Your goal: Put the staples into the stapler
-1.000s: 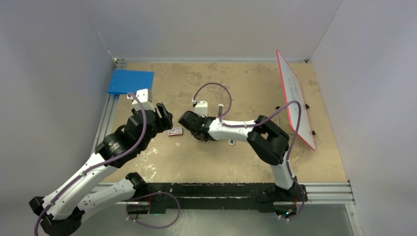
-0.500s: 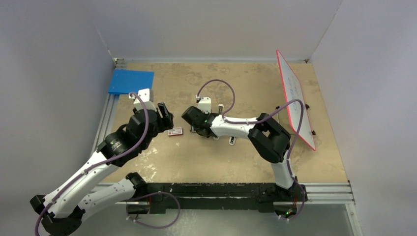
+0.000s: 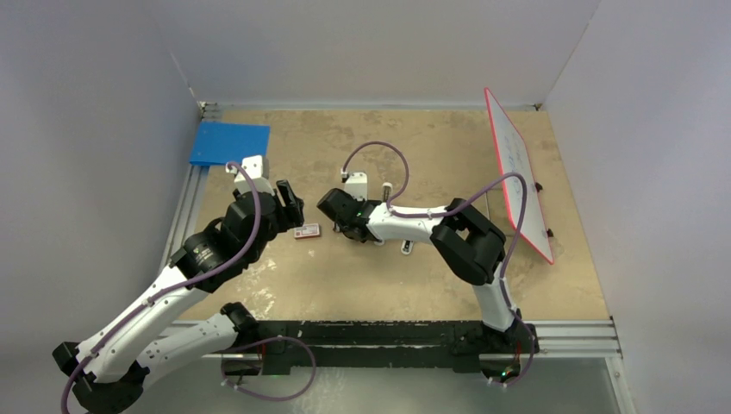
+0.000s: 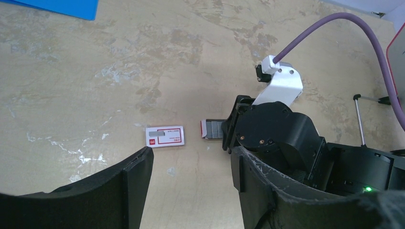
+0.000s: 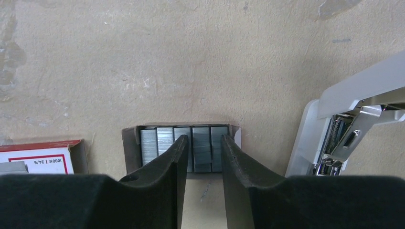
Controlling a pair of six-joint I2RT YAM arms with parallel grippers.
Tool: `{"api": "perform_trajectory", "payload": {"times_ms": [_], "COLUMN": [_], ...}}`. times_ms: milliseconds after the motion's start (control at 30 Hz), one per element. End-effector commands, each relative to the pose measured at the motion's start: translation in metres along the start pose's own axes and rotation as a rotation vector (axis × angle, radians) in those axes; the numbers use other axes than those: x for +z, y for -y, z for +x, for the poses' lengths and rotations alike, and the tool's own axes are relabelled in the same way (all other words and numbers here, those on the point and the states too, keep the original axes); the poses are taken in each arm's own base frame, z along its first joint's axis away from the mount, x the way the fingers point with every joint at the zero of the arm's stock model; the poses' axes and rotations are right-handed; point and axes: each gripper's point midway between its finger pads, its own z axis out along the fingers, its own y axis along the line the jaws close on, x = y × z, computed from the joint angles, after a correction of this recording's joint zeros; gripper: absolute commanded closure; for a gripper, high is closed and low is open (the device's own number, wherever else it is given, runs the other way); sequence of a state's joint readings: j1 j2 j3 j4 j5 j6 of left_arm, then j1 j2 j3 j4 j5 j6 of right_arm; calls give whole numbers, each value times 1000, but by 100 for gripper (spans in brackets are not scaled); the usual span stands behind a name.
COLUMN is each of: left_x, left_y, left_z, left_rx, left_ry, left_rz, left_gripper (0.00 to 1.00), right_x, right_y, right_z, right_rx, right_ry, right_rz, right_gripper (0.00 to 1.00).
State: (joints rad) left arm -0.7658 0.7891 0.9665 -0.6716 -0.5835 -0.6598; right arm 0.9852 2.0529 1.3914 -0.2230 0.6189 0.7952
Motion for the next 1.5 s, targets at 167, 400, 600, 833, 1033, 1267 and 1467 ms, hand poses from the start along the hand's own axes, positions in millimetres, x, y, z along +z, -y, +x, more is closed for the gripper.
{"api": "perform_trajectory", "payload": {"times_ms": [167,400,600,833,1033,1267,1467], "left_x": [2,2,2,3,2,2,4], "left_y": [-2,-2,-1,3,4,7,10], "left_z": [-6,-5,-5,-2,-3,-1,1], "left_rx": [1,1,3,7,1,1,7], "left_ry": [29,27,24,10,11,4,-7], "left_rz": [-6,-7,-3,10,22,39,42], "left_gripper": [39,39,39,39,39,39,39], "right_x": [-3,-14,-35,-52,-76,-95,-98], "right_y": [-4,-3,-3,1,-6,7,17], "right_z": [-3,-21,-44,-38,1,60,94], "right_rx": [23,60,104,138,103,85,29], "right_ry": [-7,36,95,91,22,-109,-202], "right_rz": [-17,-21,-57,-77,-91,-61,-51], "right_gripper": [81,85,86,86,85,85,84]}}
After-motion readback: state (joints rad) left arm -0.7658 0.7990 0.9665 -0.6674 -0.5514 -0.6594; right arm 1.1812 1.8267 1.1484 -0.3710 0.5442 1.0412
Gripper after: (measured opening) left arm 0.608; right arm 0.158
